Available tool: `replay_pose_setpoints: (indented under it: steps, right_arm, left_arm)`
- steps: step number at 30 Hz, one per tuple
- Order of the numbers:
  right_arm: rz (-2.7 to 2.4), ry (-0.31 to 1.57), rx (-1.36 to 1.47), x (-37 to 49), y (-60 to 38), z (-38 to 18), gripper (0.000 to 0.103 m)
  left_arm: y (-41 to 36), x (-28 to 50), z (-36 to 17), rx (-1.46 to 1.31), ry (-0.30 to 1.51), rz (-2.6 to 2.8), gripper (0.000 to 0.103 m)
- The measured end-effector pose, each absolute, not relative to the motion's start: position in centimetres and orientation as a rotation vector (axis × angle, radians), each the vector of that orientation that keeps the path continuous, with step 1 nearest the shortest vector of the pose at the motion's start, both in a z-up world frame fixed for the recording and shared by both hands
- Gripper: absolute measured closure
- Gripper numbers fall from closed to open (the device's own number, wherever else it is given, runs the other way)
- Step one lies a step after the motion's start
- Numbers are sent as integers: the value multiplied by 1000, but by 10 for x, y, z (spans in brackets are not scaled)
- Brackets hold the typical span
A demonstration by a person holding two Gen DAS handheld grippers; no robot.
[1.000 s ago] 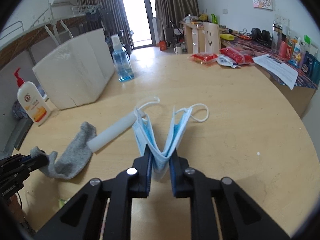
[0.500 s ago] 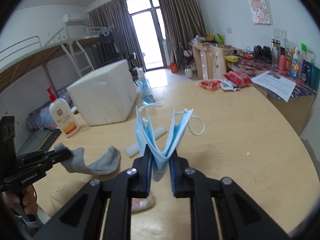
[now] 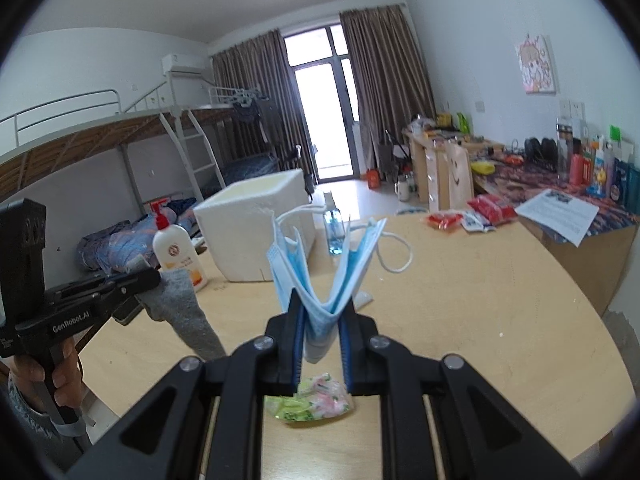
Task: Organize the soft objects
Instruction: 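Carry the sock and mask over the white foam box with both tools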
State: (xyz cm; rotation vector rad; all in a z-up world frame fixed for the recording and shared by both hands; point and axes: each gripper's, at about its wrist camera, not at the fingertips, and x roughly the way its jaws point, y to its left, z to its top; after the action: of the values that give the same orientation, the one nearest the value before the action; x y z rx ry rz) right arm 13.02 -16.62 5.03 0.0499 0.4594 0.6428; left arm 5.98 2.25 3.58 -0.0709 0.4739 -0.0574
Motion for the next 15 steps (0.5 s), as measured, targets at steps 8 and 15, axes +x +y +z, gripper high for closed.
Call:
replay_pose_setpoints:
  steps: [8, 15]
  right_arm:
    - [671, 377, 19, 109, -160, 69, 84]
    - [721, 336, 5, 97, -147, 75, 84]
  left_arm:
    - [25, 24, 68, -19, 343, -7, 94]
    - [28, 7, 80, -4, 287, 43, 94]
